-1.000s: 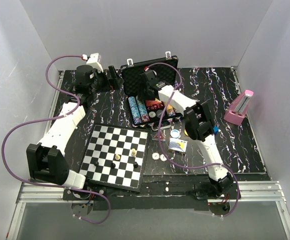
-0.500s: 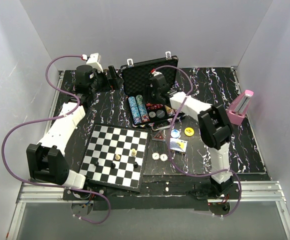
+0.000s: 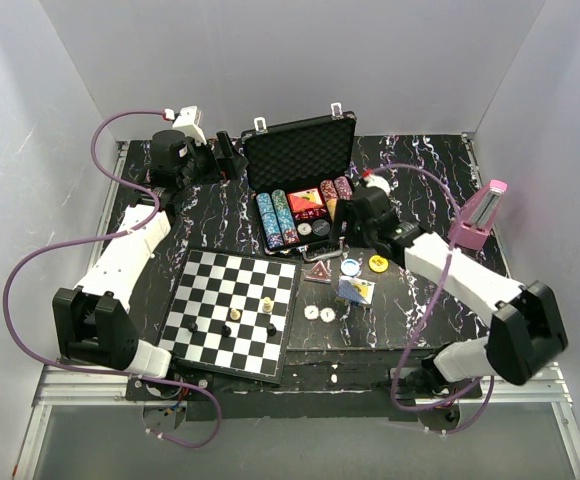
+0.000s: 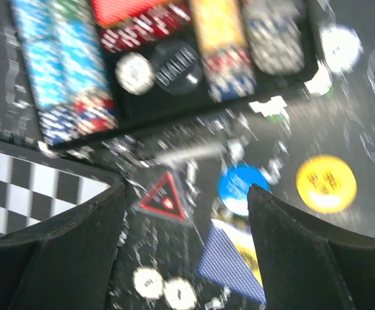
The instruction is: Pack up texas hold em set
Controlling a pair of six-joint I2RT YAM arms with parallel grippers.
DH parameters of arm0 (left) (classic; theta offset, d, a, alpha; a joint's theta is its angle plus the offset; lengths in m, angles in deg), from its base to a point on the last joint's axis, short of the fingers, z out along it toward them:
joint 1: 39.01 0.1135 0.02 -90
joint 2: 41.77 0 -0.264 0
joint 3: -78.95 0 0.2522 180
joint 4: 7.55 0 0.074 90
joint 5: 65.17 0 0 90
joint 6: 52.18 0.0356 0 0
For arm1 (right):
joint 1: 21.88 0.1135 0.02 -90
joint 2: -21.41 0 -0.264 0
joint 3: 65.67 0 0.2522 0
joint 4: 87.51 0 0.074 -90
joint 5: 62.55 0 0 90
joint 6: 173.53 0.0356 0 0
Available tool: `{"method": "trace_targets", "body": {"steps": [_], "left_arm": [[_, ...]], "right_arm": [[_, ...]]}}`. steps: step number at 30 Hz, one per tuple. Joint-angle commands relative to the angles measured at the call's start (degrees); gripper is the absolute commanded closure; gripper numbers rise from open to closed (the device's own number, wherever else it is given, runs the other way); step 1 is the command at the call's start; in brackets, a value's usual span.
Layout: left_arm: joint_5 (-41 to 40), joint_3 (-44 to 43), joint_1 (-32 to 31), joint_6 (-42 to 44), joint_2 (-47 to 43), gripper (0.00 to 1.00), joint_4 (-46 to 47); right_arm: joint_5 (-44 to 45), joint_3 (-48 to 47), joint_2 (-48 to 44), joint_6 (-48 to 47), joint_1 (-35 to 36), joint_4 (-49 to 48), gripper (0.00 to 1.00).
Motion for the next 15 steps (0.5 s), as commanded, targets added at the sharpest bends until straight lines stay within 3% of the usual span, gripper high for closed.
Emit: {"method": "trace_targets", "body": {"steps": [1, 9, 15], "left_arm": [[0.84, 0.65, 0.34, -0.22, -2.63, 0.02, 0.54], [1.99, 1.01, 0.34, -1.37, -3.15, 0.02, 1.25], [2.16, 1.18, 0.43, -1.46, -3.42, 0.02, 1.51]], "right_arm": [[8.54, 7.19, -6.39, 10.25, 2.92, 13.47, 0.16], [5.12, 16.43, -8.77, 21.42, 4.07, 15.94, 0.11], [2.92, 16.96, -5.87, 20.73, 4.51, 13.75, 0.1]]}}
